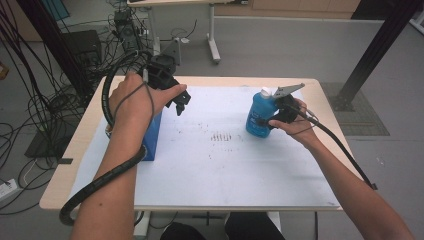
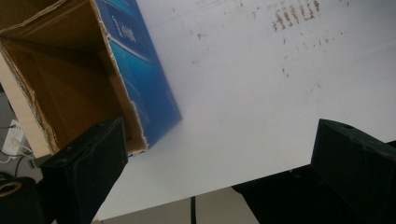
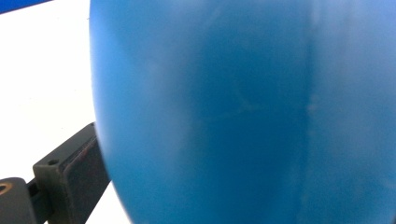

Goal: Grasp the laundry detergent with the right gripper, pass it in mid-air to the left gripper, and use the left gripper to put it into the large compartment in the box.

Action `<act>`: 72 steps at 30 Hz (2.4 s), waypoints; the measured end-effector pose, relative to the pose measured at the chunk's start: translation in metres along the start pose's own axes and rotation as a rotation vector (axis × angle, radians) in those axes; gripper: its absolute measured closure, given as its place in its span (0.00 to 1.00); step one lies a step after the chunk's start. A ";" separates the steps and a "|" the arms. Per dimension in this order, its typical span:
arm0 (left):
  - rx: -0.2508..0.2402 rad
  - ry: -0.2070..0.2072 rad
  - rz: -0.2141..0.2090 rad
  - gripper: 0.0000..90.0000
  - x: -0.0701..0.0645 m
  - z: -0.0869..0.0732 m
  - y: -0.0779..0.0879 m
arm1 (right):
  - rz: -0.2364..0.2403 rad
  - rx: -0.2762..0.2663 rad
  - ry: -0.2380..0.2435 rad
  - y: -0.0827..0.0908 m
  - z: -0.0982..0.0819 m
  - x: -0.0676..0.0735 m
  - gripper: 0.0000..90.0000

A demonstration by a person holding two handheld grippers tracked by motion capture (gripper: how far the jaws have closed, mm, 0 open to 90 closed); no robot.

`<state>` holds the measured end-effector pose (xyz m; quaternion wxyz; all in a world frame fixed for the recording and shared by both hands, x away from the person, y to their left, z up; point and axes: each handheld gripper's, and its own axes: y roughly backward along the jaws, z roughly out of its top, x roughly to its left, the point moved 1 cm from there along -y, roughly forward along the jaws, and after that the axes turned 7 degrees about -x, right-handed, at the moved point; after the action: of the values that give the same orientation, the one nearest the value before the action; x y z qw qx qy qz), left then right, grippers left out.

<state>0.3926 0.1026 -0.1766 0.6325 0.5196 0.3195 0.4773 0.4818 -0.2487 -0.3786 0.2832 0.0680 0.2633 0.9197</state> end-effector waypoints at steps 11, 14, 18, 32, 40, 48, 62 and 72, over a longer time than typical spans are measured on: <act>-0.001 -0.003 0.003 0.05 -0.001 0.001 0.000 | -0.001 -0.002 -0.004 0.001 -0.001 -0.001 0.02; 0.001 -0.008 0.004 0.05 -0.002 0.001 0.000 | -0.001 0.000 -0.007 0.000 -0.002 -0.001 0.02; -0.001 -0.006 0.005 0.05 -0.002 0.002 0.001 | 0.000 -0.003 -0.006 0.000 -0.002 -0.001 0.02; 0.001 -0.008 0.007 0.05 -0.002 0.002 -0.001 | -0.001 -0.007 -0.007 0.002 -0.003 -0.002 0.02; 0.001 -0.007 0.008 0.05 -0.003 0.003 -0.001 | 0.001 -0.005 -0.008 0.002 -0.004 -0.002 0.02; 0.001 -0.008 0.007 0.05 -0.004 0.003 -0.001 | -0.001 -0.002 -0.008 0.001 -0.005 -0.001 0.02; 0.008 -0.011 0.004 0.05 -0.003 0.004 -0.005 | -0.007 -0.012 -0.009 0.000 -0.007 -0.002 0.05; 0.010 -0.008 0.006 0.05 -0.002 0.005 -0.006 | -0.001 -0.035 -0.013 -0.004 -0.007 -0.002 0.10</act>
<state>0.3977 0.0996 -0.1810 0.6298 0.5258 0.3176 0.4755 0.4832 -0.2504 -0.3865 0.2864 0.0692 0.2455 0.9235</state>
